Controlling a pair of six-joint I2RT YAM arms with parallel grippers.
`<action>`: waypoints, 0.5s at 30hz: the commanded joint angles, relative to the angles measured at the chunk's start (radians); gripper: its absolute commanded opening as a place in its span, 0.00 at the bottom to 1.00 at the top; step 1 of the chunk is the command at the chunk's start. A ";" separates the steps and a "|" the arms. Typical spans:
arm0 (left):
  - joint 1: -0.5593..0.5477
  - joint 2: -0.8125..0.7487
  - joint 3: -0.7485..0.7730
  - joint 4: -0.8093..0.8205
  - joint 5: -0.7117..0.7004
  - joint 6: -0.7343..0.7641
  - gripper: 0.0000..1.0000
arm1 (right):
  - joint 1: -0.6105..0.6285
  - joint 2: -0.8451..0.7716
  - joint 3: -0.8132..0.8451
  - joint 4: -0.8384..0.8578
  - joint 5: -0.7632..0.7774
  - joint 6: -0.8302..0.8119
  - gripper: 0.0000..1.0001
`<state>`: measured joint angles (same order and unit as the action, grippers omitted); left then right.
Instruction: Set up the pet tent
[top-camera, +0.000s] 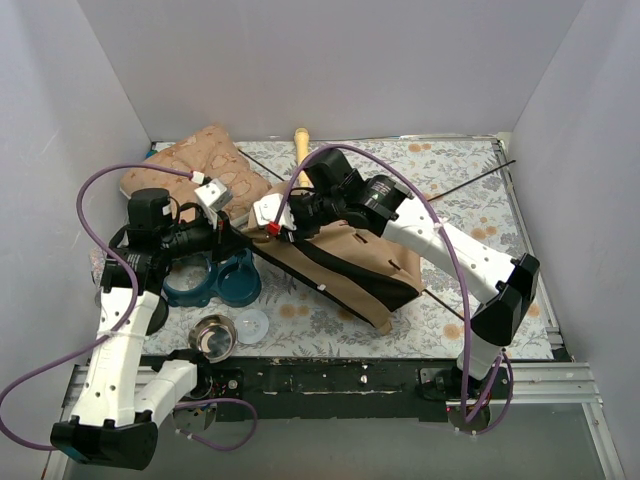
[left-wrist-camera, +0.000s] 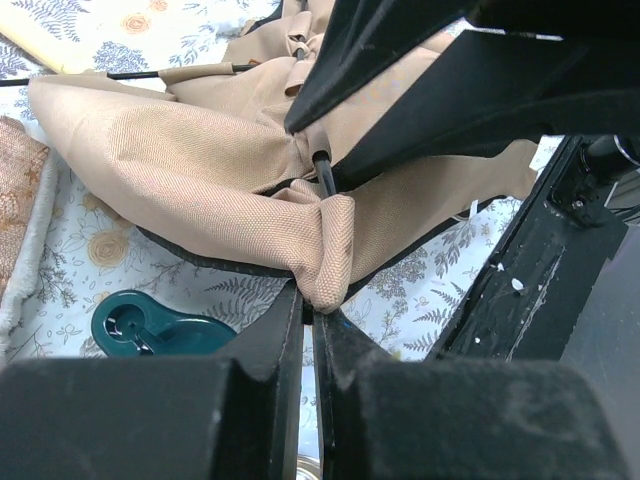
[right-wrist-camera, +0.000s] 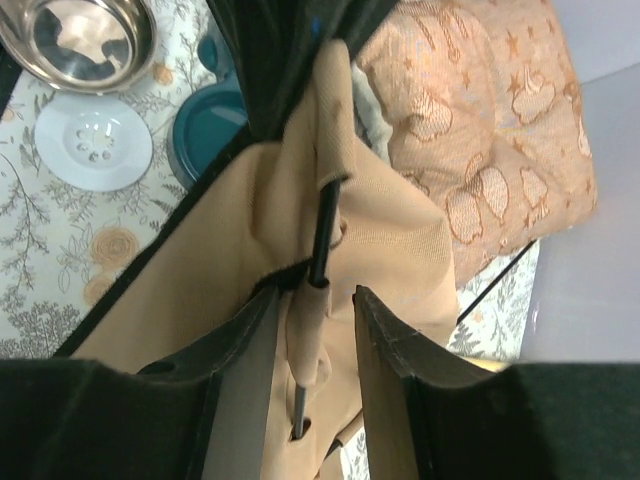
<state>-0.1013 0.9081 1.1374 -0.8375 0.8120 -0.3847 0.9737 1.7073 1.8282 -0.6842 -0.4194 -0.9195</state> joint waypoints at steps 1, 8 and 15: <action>0.002 0.008 -0.007 0.017 -0.008 0.026 0.00 | -0.053 -0.061 -0.004 0.000 -0.013 0.013 0.44; -0.001 0.025 0.002 0.003 -0.007 0.079 0.00 | -0.110 -0.044 0.008 -0.011 -0.119 0.044 0.41; 0.000 0.037 0.015 -0.021 -0.014 0.093 0.00 | -0.104 0.001 0.071 0.015 -0.239 0.163 0.36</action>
<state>-0.1009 0.9375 1.1355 -0.8417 0.8097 -0.3202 0.8593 1.6970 1.8290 -0.7013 -0.5495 -0.8505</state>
